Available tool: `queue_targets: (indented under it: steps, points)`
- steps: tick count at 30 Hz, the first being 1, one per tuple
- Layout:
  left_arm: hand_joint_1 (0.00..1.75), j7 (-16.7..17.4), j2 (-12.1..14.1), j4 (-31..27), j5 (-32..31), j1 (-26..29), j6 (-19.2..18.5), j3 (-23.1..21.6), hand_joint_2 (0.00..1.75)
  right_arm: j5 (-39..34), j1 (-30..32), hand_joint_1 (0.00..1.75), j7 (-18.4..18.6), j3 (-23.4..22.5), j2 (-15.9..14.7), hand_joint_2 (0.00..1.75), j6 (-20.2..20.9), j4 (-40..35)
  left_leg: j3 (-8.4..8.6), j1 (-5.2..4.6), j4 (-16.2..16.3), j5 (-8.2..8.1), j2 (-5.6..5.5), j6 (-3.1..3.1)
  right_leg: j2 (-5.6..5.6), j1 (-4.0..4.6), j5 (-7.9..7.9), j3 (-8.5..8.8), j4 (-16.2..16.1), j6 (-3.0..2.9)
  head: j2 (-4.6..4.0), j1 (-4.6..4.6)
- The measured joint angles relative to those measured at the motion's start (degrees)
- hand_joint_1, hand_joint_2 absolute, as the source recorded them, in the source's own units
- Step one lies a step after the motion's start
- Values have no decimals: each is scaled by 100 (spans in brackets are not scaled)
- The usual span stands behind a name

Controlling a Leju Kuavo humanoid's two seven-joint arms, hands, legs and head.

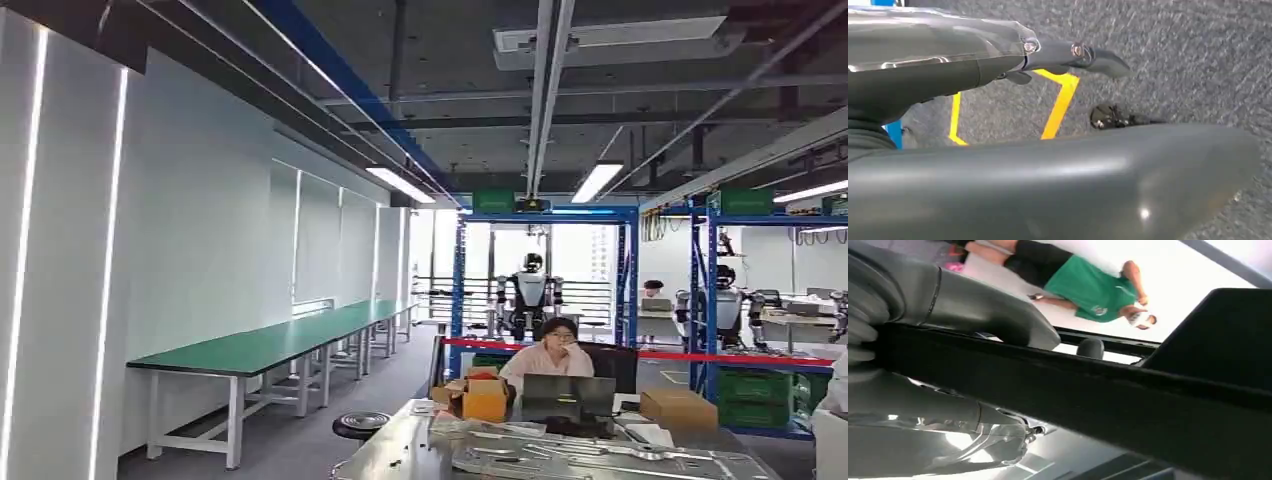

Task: Take the parts from the cabinet and place them on the table.

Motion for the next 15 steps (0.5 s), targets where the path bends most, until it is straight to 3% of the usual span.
queue_targets:
  steps: [1, 2, 3, 4, 6, 7, 8, 10, 11, 12, 13, 15]
  points:
    - [0, -2, -18, 2, 2, -17, -7, 0, 175, -2, -2, 175, -2, -4, -4, 175, 0, -2, 19, 48, -34, 9, 61, 32, 61, 20, -16, 1, 9, 38, 0, 2]
    - [0, -9, -9, 0, 7, -32, -2, 0, 175, -2, 6, 175, -2, -11, -4, 175, 0, -4, 50, 62, -54, 11, 111, 62, -184, 37, -78, -5, 86, 69, 0, -2]
    - [0, -9, -9, 0, 9, -32, -11, 0, 175, -2, -17, 175, 0, -15, -13, 175, 0, -7, 73, 63, -66, 0, 163, 91, -427, 27, -231, -135, 330, 109, 0, 0]
    - [0, -7, -9, 0, 9, -23, -11, 0, 175, -5, -25, 175, 0, -22, -13, 175, 0, -9, 87, 59, -66, -10, 227, 104, -557, 6, -448, -354, 766, 144, 0, 0]
    - [0, -5, -9, 0, 9, 0, -11, 2, 175, -4, -3, 175, -2, -26, -13, 175, 0, -5, 101, 59, -63, -42, 352, 103, -619, -38, -747, -823, 1619, 200, 0, 0]
    - [0, -4, -11, 0, 9, 5, -11, 2, 175, -4, 2, 175, -2, -31, -20, 175, 0, -2, 112, 61, -62, -56, 413, 100, -631, -63, -739, -953, 1817, 218, 0, -2]
    - [0, -7, -11, 0, 11, 4, -13, 2, 175, -5, 6, 175, -2, -35, -24, 175, 0, 0, 137, 62, -63, -78, 469, 85, -652, -78, -582, -925, 1693, 236, 0, -2]
    - [0, -26, -11, 2, 11, -6, -26, 2, 175, -4, 4, 175, -2, -39, -31, 175, 0, 0, 216, 71, -64, -131, 566, 49, -720, -88, -45, -496, 789, 229, 0, 0]
    - [0, -33, -13, 2, 11, -10, -26, 2, 175, -4, -1, 175, -2, -42, -33, 175, 0, -2, 263, 73, -67, -163, 605, 22, -859, -81, 197, -233, 262, 211, 0, -2]
    - [0, -42, -11, 2, 13, -10, -28, 2, 175, -4, -8, 175, -2, -46, -35, 175, 0, 0, 290, 45, -77, -191, 638, -20, -1072, -16, 105, -132, 69, 181, 0, 0]
    - [0, -48, -13, 0, 13, -18, -28, 2, 175, -4, -11, 175, -2, -46, -35, 175, 0, -2, 292, 36, -83, -200, 659, -50, -976, -1, 132, -146, 55, 115, 0, 0]
    - [0, -64, -13, 2, 13, -19, -28, 2, 175, -4, 11, 175, -4, -52, -39, 175, 0, -2, 339, 44, -130, -207, 754, -113, -872, 20, 113, -178, 74, 65, 0, 0]
